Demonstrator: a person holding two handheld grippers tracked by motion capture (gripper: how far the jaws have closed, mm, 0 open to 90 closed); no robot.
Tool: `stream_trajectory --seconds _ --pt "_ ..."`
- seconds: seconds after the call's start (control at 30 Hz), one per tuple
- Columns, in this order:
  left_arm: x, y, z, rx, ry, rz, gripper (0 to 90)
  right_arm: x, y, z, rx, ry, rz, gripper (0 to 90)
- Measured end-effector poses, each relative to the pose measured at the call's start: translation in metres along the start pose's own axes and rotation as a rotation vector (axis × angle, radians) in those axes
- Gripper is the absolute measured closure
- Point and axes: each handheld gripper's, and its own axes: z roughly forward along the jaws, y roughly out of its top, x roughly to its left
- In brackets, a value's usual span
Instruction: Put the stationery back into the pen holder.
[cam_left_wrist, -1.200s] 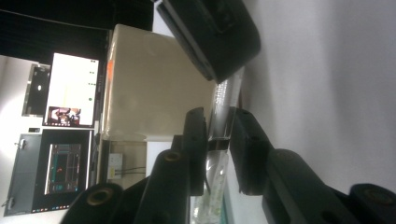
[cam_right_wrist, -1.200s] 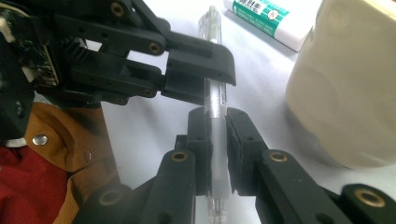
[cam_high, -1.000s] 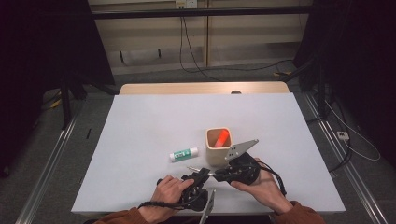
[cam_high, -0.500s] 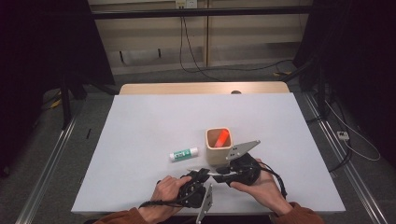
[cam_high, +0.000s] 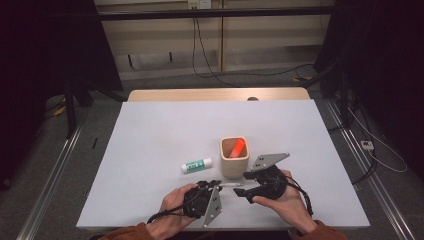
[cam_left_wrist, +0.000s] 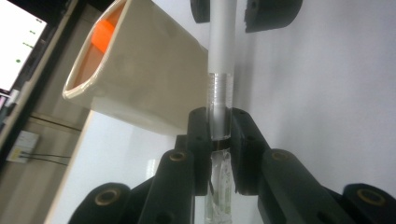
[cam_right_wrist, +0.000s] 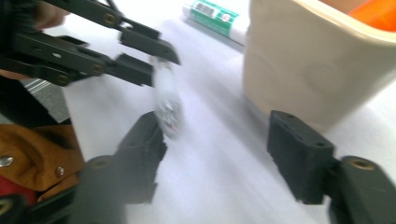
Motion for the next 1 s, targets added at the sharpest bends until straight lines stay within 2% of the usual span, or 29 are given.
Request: stream_trajectory --seconds 0.07,0.2,0.23,0.33,0.43,0.5,0.67,0.77,1.0 --pt "0.001 -0.001 -0.001 -0.017 -0.01 -0.04 80.1 -0.002 -0.002 -0.002 -0.014 -0.027 0.008 29.2" --pt "0.003 -0.004 -0.005 -0.046 -0.041 -0.129 80.1 -0.006 -0.007 -0.006 -0.045 -0.051 0.034 19.5" --pt "0.004 -0.004 -0.007 -0.045 -0.039 -0.134 80.0 -0.007 -0.008 -0.008 -0.051 -0.064 0.044 18.0" --pt "0.007 -0.005 -0.012 -0.06 -0.054 -0.186 80.0 -0.011 -0.012 -0.01 -0.063 -0.071 0.076 13.2" --pt "0.011 -0.007 -0.014 -0.074 -0.069 -0.221 80.0 -0.015 -0.016 -0.012 -0.072 -0.099 0.086 8.6" --pt "0.013 -0.008 -0.015 -0.082 -0.076 -0.251 80.0 -0.017 -0.018 -0.012 -0.082 -0.125 0.086 8.5" --pt "0.016 -0.011 -0.018 -0.11 -0.122 -0.33 80.0 -0.014 -0.023 -0.014 -0.129 -0.256 0.072 12.2" --pt "0.02 -0.012 -0.023 -0.125 -0.13 -0.361 80.0 -0.014 -0.026 -0.015 -0.143 -0.265 0.083 11.6" --pt "0.037 -0.017 -0.035 -0.181 -0.138 -0.467 80.0 -0.02 -0.04 -0.023 -0.197 -0.28 0.106 10.6"
